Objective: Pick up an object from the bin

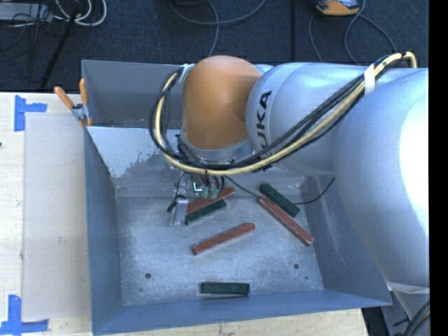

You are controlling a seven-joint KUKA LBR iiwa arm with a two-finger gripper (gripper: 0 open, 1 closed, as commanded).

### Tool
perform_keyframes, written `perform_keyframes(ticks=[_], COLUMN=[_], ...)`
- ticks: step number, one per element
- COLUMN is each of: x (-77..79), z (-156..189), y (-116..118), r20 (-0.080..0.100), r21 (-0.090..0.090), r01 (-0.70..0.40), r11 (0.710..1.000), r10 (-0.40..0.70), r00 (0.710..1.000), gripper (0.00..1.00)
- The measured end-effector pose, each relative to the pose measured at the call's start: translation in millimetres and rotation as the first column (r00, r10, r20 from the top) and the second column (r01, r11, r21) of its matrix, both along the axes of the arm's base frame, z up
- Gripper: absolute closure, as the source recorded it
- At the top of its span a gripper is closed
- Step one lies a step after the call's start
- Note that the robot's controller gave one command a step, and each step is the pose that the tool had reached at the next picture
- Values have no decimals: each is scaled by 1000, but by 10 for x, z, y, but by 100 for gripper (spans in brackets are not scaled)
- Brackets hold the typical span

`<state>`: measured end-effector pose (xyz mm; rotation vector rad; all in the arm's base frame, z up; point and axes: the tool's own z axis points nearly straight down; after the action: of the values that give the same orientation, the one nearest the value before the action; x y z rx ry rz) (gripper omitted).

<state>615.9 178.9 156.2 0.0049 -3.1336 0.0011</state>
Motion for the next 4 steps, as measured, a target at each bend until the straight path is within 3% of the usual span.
perform_keyframes(ticks=[1, 2, 3, 4], x=[-52, 51, 64, 40], z=[-895, -555, -564, -871], y=[-1033, -1007, -1070, -978], r20=[0, 12, 10, 6], r21=[-1, 1, 1, 2], r01=[-61, -204, -159, -144], r11=[998, 979, 987, 990], r10=[61, 204, 159, 144], r00=[998, 979, 987, 990], gripper=[0, 0, 0, 0])
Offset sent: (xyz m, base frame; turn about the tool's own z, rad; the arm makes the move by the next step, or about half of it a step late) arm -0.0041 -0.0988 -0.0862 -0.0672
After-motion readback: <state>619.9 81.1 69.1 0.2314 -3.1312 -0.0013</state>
